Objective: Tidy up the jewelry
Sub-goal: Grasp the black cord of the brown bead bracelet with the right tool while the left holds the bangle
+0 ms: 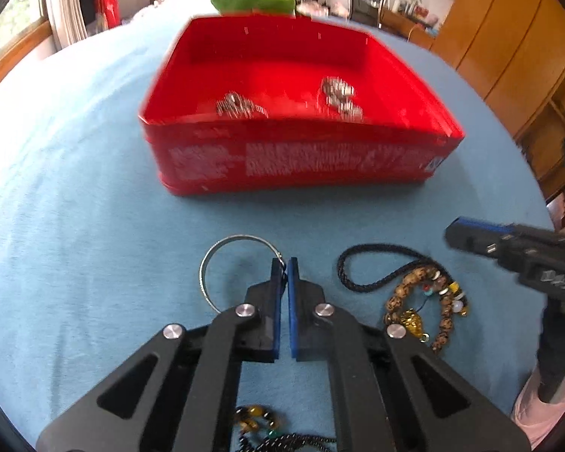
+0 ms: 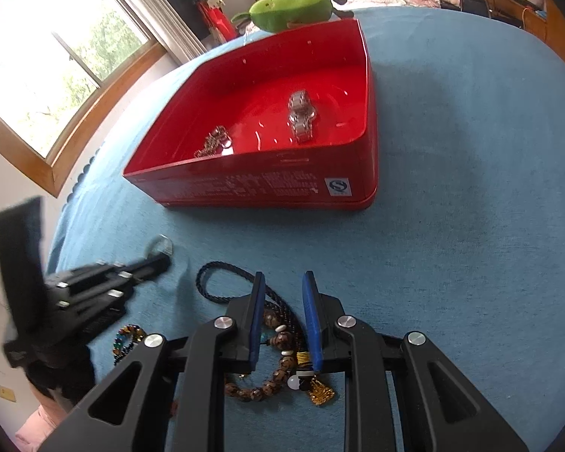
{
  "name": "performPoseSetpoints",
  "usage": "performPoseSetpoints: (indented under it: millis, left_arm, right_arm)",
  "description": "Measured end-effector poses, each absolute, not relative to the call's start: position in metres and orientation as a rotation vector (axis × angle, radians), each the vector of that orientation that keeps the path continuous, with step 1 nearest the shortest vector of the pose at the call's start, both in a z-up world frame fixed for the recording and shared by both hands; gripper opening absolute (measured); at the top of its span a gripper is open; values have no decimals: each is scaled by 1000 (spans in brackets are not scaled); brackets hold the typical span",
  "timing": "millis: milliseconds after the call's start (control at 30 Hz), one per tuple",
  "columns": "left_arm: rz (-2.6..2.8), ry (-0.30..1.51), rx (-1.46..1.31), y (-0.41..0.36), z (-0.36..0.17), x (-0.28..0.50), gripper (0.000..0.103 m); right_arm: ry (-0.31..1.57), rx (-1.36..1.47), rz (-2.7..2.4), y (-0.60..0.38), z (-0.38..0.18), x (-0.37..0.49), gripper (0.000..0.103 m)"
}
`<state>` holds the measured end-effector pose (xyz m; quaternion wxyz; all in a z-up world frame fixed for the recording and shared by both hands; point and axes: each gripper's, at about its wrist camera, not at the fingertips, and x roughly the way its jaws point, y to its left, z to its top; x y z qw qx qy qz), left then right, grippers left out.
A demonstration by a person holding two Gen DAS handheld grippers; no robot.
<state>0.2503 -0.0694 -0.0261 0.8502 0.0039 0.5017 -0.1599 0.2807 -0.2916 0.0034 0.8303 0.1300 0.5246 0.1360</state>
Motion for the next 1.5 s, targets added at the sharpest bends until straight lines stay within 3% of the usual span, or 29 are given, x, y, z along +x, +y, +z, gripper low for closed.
performPoseSetpoints:
  millis: [1067,1133,1500]
  left_arm:
    - [-319,1045,-39,-47,-17,250,2]
    - [-323,1049,-40,-48,-18,250,2]
    - [-328,1044,-52,-45,-16,248,2]
  right_arm:
    - [1124,39,323,-273,-18,234,21]
    - [1117,42,315,-275,-18,232,11]
    - [1026,221,250,-328,5,233,10]
